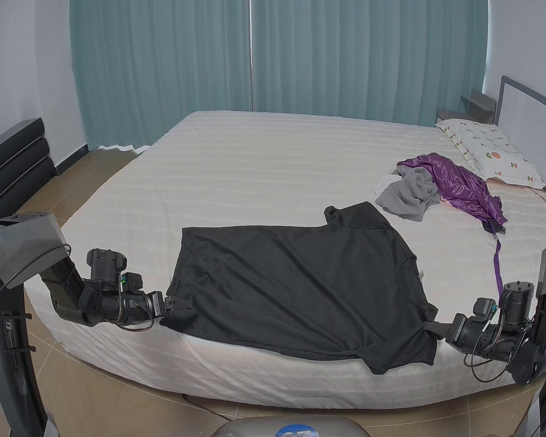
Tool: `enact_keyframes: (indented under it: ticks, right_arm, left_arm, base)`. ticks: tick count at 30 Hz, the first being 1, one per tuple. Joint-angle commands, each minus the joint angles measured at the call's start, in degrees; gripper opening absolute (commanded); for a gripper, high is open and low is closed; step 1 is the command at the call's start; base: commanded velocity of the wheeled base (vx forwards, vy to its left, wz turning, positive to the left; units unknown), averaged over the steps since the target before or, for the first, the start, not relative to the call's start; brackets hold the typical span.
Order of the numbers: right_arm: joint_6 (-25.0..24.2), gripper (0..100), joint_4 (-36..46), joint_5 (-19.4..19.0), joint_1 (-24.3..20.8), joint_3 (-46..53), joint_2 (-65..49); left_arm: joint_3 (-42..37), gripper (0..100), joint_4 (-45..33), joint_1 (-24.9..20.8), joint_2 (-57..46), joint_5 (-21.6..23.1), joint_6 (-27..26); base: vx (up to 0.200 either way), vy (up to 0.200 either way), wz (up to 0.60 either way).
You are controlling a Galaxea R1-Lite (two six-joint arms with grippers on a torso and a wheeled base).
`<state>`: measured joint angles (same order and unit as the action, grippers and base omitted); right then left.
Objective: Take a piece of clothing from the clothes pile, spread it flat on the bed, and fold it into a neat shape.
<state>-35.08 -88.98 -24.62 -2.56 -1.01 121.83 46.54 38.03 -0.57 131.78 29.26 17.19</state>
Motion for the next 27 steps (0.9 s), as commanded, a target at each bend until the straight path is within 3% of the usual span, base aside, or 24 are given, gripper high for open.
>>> enact_keyframes:
  ticks: [1,4,5,21,27]
  right_arm:
    - [0.0,0,-0.8,-0.1,-0.1,0.9,-0.1]
    - [0.0,0,-0.8,-0.1,-0.1,1.0,0.0]
    - [0.0,0,-0.8,-0.1,-0.1,1.0,0.1]
    - [0.0,0,-0.1,0.4,0.1,1.0,-0.1]
    - [1.2,0,5.2,0.6,0.2,1.0,-1.9]
  left_arm:
    - [0.1,100,-0.2,-0.5,1.1,0.0,-1.0]
    - [0.1,100,-0.3,-0.4,1.2,-0.1,-1.6]
    - [0.1,0,-0.4,-0.2,1.1,-0.1,-1.6]
    - [-8.2,0,-0.9,3.6,-5.7,-0.1,-4.0]
    - [-10.0,0,-8.3,5.0,-11.9,-0.1,-4.0]
  base:
    - [0.0,0.0,0.0]
    - [0.0,0.0,0.0]
    - [0.0,0.0,0.0]
    - [0.0,0.0,0.0]
    - [0.0,0.0,0.0]
